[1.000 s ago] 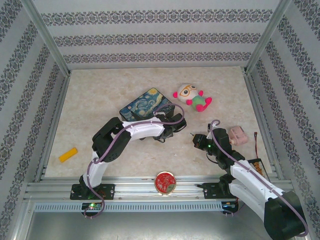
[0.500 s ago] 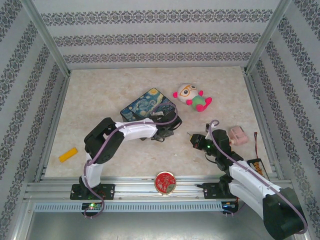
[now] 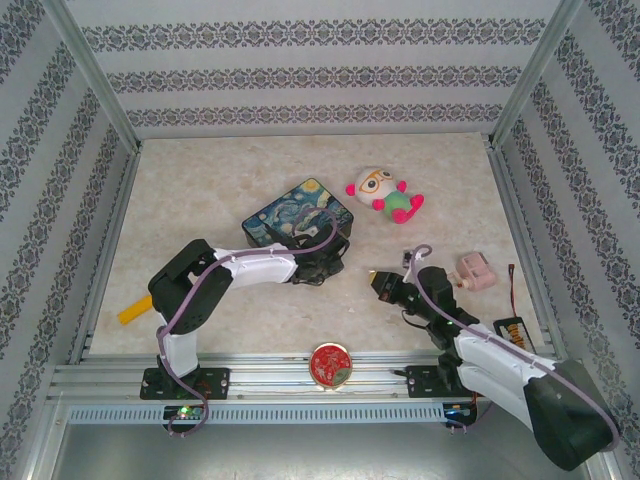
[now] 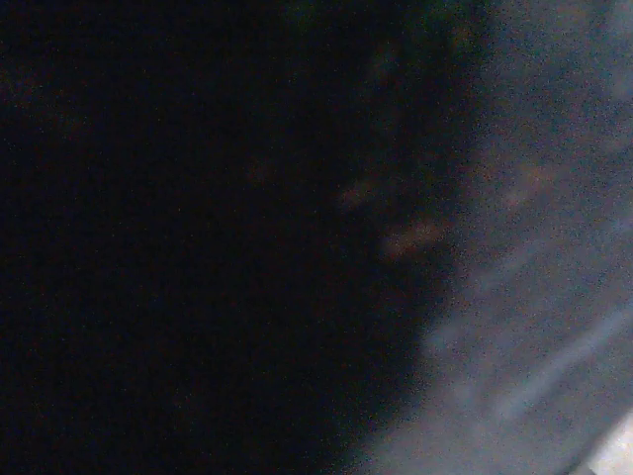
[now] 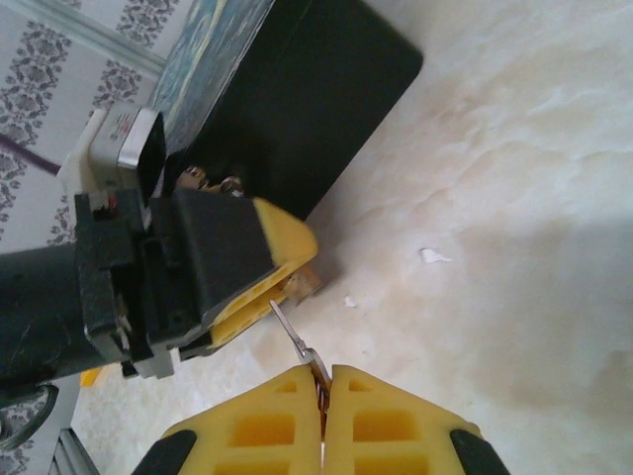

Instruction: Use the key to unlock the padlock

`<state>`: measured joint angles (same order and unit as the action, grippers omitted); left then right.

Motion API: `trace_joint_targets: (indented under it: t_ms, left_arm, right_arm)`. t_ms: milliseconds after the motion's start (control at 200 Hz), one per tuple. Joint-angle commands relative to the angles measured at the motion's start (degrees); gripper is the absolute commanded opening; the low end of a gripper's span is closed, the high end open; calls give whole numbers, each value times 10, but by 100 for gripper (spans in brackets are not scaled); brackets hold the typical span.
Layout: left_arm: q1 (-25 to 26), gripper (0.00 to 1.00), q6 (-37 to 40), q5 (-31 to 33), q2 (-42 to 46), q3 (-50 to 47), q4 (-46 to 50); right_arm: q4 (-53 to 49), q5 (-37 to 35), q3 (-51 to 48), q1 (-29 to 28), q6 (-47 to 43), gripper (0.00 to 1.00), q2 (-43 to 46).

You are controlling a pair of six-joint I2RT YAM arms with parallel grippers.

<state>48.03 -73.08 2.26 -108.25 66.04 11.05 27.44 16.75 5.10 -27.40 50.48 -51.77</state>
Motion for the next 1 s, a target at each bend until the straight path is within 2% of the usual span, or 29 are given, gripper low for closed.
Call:
trace_joint_targets:
  t_ms: [0,125,260,465,600,755,889,994]
  left_arm:
    - [-13,12,-51,-48,11,-18,-102]
    - [-16,12,-75,-63,8,-37,-146]
    - [-17,13,-88,-63,11,-47,-163]
    - [-21,13,-124,-69,21,-85,-220]
    - [-25,12,-138,-84,17,-93,-243]
    - [-27,13,-148,-96,7,-97,-263]
    - [-28,12,-148,-100,3,-97,-263]
    - [-29,16,-144,-99,-1,-94,-245]
  right_arm:
    - [68,-67,-11,-41,15,0,-22]
    - [129,-99,-10,-79,16,0,-79]
    - [209,-98,9,-104,7,0,-175]
    - [355,-125,14,-113,25,0,-297]
    - [416,-137,19,-114,42,0,-356]
    - [448,-169,13,-114,57,0,-382]
    - [433,-195,7,-113,73,0,-378]
    - [415,-218,-6,-113,84,0,-363]
